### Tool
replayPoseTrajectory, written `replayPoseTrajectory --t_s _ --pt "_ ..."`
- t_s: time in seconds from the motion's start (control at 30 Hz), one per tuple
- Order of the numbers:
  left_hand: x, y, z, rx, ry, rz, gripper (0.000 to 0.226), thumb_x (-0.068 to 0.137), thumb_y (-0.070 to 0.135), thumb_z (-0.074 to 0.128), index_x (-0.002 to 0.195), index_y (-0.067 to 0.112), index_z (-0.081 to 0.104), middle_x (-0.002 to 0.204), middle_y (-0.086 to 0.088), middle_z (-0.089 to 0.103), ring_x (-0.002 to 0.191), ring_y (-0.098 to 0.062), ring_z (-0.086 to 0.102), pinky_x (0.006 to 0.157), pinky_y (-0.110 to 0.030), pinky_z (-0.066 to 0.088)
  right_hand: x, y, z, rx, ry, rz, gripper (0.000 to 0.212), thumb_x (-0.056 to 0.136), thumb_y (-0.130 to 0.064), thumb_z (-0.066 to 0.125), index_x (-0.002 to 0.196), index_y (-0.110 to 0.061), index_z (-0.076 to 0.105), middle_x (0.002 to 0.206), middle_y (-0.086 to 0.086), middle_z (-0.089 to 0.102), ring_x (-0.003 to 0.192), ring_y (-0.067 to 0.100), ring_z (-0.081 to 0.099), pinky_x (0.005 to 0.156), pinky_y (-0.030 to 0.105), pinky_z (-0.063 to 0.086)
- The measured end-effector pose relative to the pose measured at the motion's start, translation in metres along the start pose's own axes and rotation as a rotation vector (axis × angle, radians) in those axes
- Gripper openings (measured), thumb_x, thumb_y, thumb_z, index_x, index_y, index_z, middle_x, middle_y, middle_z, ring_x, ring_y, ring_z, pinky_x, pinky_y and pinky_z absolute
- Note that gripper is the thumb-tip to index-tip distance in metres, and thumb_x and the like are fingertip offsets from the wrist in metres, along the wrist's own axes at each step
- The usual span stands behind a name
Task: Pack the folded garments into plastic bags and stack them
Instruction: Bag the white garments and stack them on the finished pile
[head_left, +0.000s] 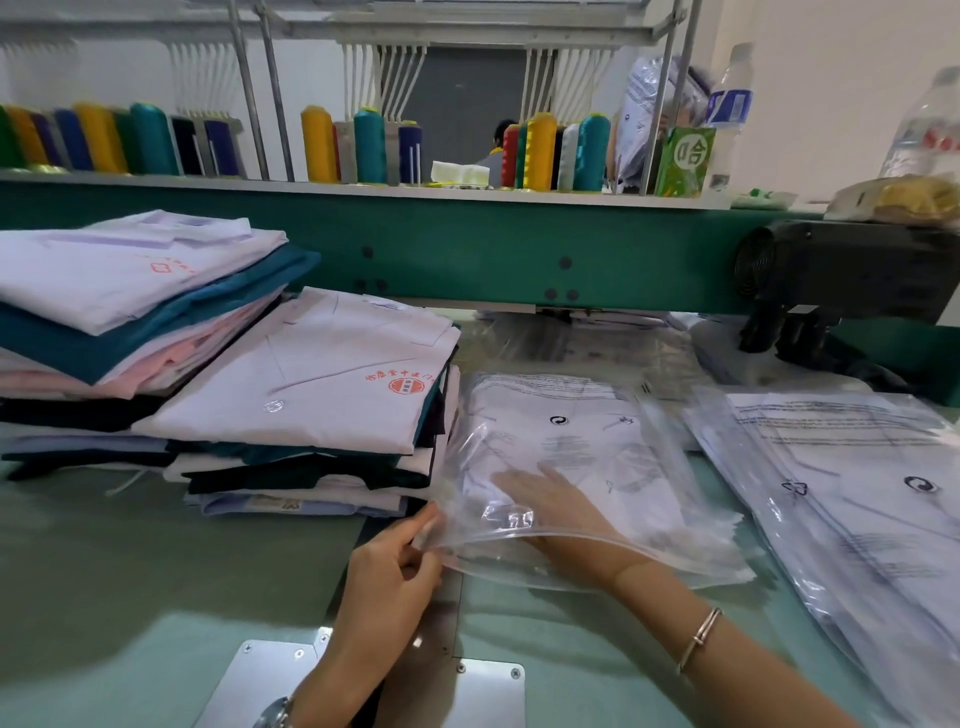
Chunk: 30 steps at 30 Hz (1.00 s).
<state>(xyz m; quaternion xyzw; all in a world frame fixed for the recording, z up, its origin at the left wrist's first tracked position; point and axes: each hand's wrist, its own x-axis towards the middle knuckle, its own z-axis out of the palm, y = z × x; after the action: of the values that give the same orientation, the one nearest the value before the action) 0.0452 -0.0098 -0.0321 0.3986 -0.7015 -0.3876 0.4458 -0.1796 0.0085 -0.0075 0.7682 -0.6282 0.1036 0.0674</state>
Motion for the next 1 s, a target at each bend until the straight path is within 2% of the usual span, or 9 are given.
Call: replayPoseTrajectory --t_s 0.1,0.27,0.4,0.5,0.6,0.7,0.8,0.87,1.0 --pt "-0.004 0.002 -0.004 0.145 0.015 0.117 0.049 0.083 0.002 0.067 0.125 0.028 0.065 0.095 0.015 0.071 0.070 -0.002 0.066 0.073 -0.019 0.054 0.000 -0.008 -0.007 -0.082 -0.104 0.060 0.053 0.101 -0.024 0.040 0.150 -0.020 0.020 0.160 0.000 0.019 0.148 0.015 0.011 0.120 0.035 -0.004" --pt "-0.006 0.012 -0.016 0.519 0.057 0.408 0.036 0.080 0.024 0.073 0.115 0.015 0.070 0.100 0.006 0.051 0.089 -0.011 0.053 0.077 -0.027 0.050 -0.032 -0.038 -0.040 0.104 -0.327 0.050 0.061 0.104 -0.042 0.028 0.155 -0.024 0.001 0.161 0.003 -0.016 0.145 0.015 -0.024 0.116 0.026 -0.015" --pt "0.009 0.042 -0.016 0.483 0.058 0.577 0.032 0.087 0.031 0.048 0.108 0.015 0.067 0.106 0.005 0.050 0.095 -0.011 0.053 0.080 -0.027 0.047 -0.058 -0.049 -0.096 0.263 -0.690 -0.057 0.065 0.093 -0.066 0.037 0.149 -0.048 0.011 0.159 -0.016 0.012 0.147 0.006 0.011 0.116 0.028 0.013" --pt "0.049 0.059 0.003 0.562 0.018 0.644 0.032 0.089 0.023 0.043 0.111 0.014 0.064 0.104 0.003 0.058 0.088 -0.014 0.057 0.080 -0.025 0.047 -0.043 -0.041 -0.139 0.718 -0.883 -0.205 0.054 0.100 -0.052 0.029 0.148 -0.026 0.035 0.148 0.004 0.045 0.136 0.016 0.043 0.117 0.034 0.025" --pt "0.099 0.075 0.039 0.556 -0.144 0.520 0.031 0.097 0.022 0.040 0.117 0.011 0.061 0.110 0.002 0.059 0.093 -0.015 0.058 0.080 -0.029 0.050 -0.015 -0.017 -0.156 1.143 -0.680 -0.273 0.069 0.101 -0.047 0.014 0.142 0.002 0.040 0.135 0.029 0.051 0.125 0.039 0.052 0.113 0.050 0.033" --pt "0.146 0.075 0.075 0.655 -0.264 0.487 0.028 0.099 0.014 0.038 0.107 0.005 0.064 0.105 -0.003 0.064 0.082 -0.012 0.055 0.065 -0.027 0.050 0.025 0.017 -0.153 1.369 -0.296 -0.088 0.064 0.102 -0.049 0.018 0.134 -0.006 0.051 0.125 0.023 0.061 0.114 0.038 0.061 0.098 0.043 0.048" --pt "0.190 0.063 0.098 0.802 -0.372 0.142 0.038 0.103 0.021 0.033 0.125 -0.001 0.054 0.128 -0.017 0.057 0.110 -0.031 0.057 0.092 -0.042 0.049 0.065 0.052 -0.128 1.452 0.040 0.212 0.045 0.105 -0.037 0.025 0.128 -0.010 0.053 0.114 0.014 0.070 0.103 0.031 0.068 0.086 0.035 0.054" --pt "0.211 0.053 0.113 0.872 -0.410 0.017 0.055 0.105 0.033 0.025 0.146 -0.003 0.030 0.153 -0.022 0.031 0.139 -0.034 0.034 0.112 -0.046 0.033 0.088 0.072 -0.104 1.385 0.212 0.428 0.039 0.104 -0.030 0.032 0.128 -0.008 0.054 0.114 0.012 0.070 0.103 0.027 0.068 0.092 0.037 0.053" --pt "0.233 0.036 0.134 0.971 -0.396 -0.032 0.061 0.107 0.039 0.016 0.155 0.004 0.004 0.164 -0.011 -0.003 0.151 -0.027 0.000 0.122 -0.041 0.006 0.115 0.094 -0.058 1.150 0.253 0.647 0.039 0.102 -0.026 0.036 0.133 -0.008 0.051 0.139 0.011 0.053 0.121 0.021 0.051 0.106 0.034 0.037"
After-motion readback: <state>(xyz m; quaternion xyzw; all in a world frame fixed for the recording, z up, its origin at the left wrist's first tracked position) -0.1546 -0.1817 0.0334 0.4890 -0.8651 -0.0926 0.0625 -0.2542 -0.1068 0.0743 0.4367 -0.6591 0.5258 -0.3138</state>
